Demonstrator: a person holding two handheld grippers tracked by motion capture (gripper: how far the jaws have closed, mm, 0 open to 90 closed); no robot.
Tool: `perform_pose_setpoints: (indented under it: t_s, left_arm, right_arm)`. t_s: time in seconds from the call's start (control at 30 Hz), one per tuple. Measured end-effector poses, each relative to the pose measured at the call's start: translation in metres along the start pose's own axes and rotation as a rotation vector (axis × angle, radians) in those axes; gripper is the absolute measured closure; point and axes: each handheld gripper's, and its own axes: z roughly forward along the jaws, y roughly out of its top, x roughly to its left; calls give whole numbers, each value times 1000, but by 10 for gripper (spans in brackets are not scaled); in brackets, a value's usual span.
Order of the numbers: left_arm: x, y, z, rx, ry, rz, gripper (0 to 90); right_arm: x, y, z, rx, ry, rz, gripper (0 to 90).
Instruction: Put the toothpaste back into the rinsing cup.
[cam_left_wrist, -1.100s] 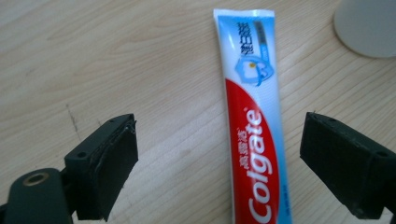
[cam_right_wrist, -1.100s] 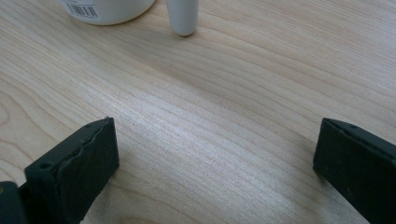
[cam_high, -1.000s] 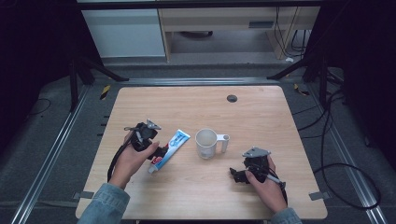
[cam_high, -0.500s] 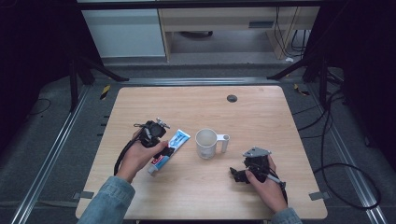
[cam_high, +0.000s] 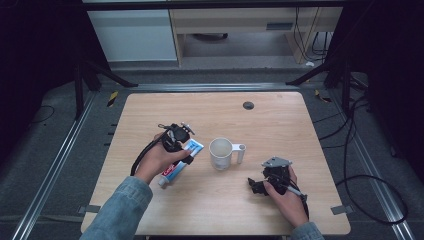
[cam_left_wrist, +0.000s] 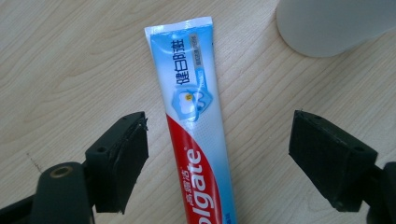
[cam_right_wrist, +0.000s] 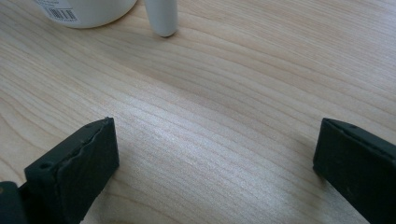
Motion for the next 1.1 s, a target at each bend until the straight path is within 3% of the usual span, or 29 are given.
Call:
perform_pose_setpoints:
  t_s: [0.27, 0.43, 0.57, 0.73, 0.8, 0.9, 1.1]
  left_arm:
    - [3, 17, 8, 78, 14, 14, 211]
    - [4, 22, 13, 114, 15, 22, 273]
    - [5, 26, 16, 121, 11, 17, 271]
    - [5, 31, 26, 165, 0, 27, 266]
    - [5, 32, 30, 184, 21, 32, 270]
    - [8, 32, 37, 210, 46, 15, 274]
    - [16, 32, 50, 221, 32, -29, 275]
  right_arm:
    - [0, 0, 0, -3, 1, 0, 5]
    - [0, 0, 0, -2, 1, 2, 5]
    - [0, 0, 0, -2, 1, 1, 5]
    - [0, 0, 0, -1, 2, 2, 5]
    - [0, 0, 0, -2, 0, 1, 5]
    - [0, 0, 0, -2, 0, 3, 6]
    - [0, 0, 0, -1, 2, 0, 6]
